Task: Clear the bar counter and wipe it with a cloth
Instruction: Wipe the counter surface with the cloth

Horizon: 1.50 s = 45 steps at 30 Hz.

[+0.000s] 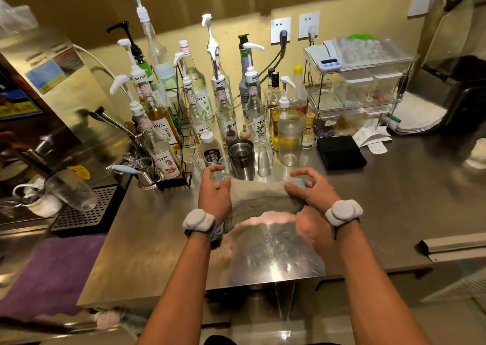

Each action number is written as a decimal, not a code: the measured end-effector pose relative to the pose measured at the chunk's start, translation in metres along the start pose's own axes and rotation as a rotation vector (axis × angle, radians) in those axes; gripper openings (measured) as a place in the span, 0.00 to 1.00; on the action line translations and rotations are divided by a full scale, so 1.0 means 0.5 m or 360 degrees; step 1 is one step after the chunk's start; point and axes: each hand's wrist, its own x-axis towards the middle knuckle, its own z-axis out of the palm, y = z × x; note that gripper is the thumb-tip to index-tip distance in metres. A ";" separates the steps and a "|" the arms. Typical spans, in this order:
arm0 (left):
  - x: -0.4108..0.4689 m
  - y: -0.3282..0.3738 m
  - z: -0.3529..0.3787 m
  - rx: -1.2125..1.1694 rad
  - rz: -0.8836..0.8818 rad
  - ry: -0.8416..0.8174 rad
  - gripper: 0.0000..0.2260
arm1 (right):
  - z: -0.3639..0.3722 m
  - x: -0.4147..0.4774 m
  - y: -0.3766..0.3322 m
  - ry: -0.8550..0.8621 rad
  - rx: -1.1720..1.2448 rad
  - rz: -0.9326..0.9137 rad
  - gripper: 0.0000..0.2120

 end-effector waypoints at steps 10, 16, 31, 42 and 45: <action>-0.001 0.012 -0.010 0.0226 0.0158 -0.0311 0.11 | -0.014 0.011 -0.014 -0.0125 -0.0255 -0.0173 0.19; 0.004 0.009 -0.012 0.0342 0.0198 -0.0415 0.14 | -0.017 0.013 -0.013 0.0011 -0.0220 -0.0210 0.18; 0.019 -0.016 -0.016 0.0495 0.0270 -0.0157 0.05 | -0.006 0.020 -0.023 -0.0018 -0.0633 -0.0232 0.10; 0.023 -0.004 0.017 0.0319 0.0009 0.0037 0.11 | 0.045 0.010 -0.038 -0.0057 -0.0466 -0.0029 0.12; 0.016 0.001 0.037 0.0337 0.0026 0.0008 0.10 | 0.072 0.008 -0.040 -0.0111 -0.0494 0.0037 0.11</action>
